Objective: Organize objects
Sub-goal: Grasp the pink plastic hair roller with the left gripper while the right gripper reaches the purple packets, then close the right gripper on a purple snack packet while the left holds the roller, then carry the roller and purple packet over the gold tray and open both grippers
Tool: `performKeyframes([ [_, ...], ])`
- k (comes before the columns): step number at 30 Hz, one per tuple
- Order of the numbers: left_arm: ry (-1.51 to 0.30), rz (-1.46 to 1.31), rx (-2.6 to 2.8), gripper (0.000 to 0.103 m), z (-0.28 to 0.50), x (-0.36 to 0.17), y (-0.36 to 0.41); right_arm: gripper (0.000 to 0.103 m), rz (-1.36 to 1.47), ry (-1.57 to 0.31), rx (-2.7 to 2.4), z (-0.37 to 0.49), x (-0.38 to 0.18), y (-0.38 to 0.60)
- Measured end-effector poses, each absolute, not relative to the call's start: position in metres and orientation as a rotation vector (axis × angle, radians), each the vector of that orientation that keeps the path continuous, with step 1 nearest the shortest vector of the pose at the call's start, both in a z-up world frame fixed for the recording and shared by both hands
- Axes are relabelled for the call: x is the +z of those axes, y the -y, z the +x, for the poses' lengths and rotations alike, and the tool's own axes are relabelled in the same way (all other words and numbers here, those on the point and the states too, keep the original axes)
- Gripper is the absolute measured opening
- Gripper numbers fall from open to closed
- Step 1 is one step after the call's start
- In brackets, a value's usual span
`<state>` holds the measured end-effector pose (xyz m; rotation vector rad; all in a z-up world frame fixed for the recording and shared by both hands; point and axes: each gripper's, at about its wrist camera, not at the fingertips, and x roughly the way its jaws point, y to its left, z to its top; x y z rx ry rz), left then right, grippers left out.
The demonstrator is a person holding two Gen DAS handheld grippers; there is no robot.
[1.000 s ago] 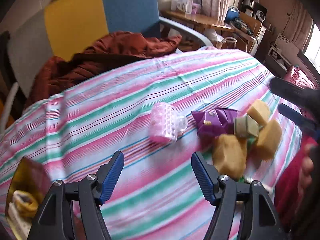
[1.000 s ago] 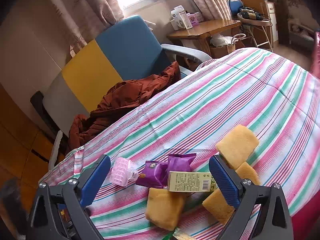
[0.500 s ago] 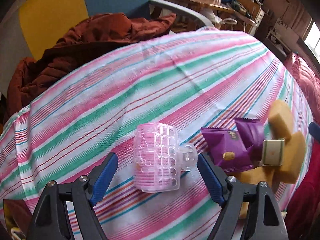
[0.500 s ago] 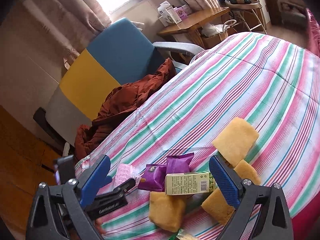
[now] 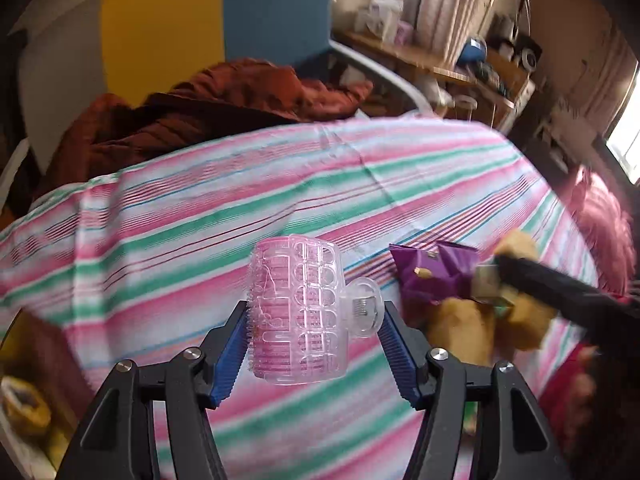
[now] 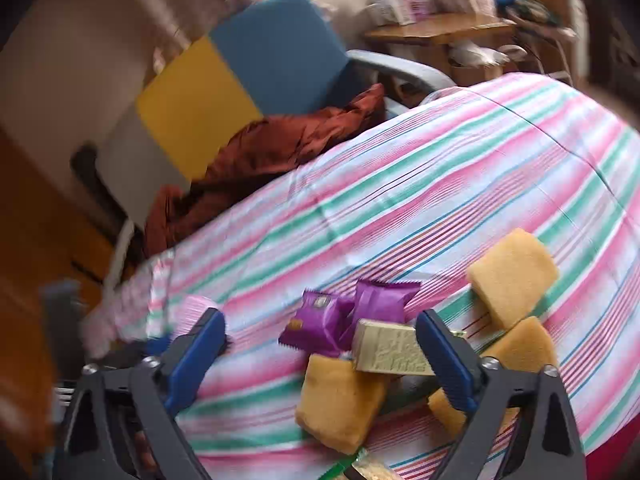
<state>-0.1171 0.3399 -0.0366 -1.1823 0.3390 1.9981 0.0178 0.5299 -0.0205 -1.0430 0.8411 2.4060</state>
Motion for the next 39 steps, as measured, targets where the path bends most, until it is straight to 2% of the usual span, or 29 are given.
performKeyframes([
  [1,-0.326,-1.168,2.005,0.064,-0.112,-0.03,-0.33,0.085,-1.069,-0.822,2.409,0.015,-0.022,-0.527],
  [3,-0.313,-1.151,2.022,0.064,-0.103,-0.021,-0.318,0.072,-1.141,-0.783,2.412,0.007,-0.03,-0.519],
  [14,-0.191,-1.066,2.088,0.064,-0.072,0.016,-0.242,0.06,-1.415,-0.69,2.315,-0.049,-0.059,-0.52],
  [17,-0.165,-1.066,2.102,0.064,-0.068,0.017,-0.223,0.051,-1.518,-0.665,2.238,-0.06,-0.076,-0.524],
  [24,-0.117,-1.114,2.118,0.064,-0.058,0.004,-0.19,0.047,-1.479,-0.591,2.256,-0.057,-0.077,-0.512],
  [39,0.022,-1.195,2.174,0.064,-0.039,-0.015,-0.117,0.047,-1.324,-0.542,2.588,-0.018,-0.022,-0.414],
])
